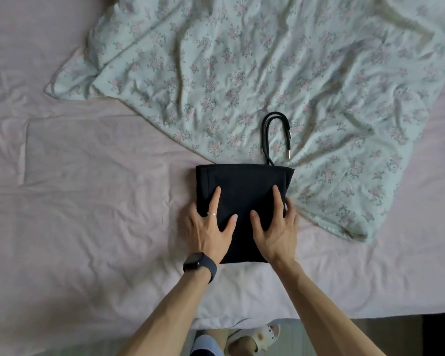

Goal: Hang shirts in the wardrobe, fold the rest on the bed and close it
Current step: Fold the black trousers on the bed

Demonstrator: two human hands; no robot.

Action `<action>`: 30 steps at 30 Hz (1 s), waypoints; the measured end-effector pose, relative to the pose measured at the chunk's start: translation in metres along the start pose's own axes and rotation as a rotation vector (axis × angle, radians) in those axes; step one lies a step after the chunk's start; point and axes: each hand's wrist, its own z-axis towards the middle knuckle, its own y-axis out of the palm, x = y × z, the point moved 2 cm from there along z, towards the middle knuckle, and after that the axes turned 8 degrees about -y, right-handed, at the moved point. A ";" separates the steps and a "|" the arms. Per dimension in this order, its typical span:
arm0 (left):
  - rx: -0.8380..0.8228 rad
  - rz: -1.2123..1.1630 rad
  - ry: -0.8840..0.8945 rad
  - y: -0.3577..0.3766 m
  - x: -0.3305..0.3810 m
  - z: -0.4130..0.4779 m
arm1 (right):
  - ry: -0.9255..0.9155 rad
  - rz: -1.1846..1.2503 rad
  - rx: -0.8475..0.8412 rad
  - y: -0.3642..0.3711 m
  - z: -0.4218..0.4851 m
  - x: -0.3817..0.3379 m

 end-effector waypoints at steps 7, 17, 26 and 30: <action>-0.019 0.031 0.036 0.000 0.008 0.013 | -0.053 -0.115 -0.071 0.008 0.008 -0.002; -0.044 0.086 0.060 0.004 0.009 0.011 | -0.060 -0.235 -0.072 0.016 0.005 -0.010; 0.113 -0.029 0.139 -0.015 0.011 -0.011 | -0.239 -0.218 -0.008 -0.013 -0.006 -0.029; 0.196 -0.133 0.151 -0.052 0.003 -0.048 | -0.365 -0.241 -0.023 -0.045 -0.029 -0.060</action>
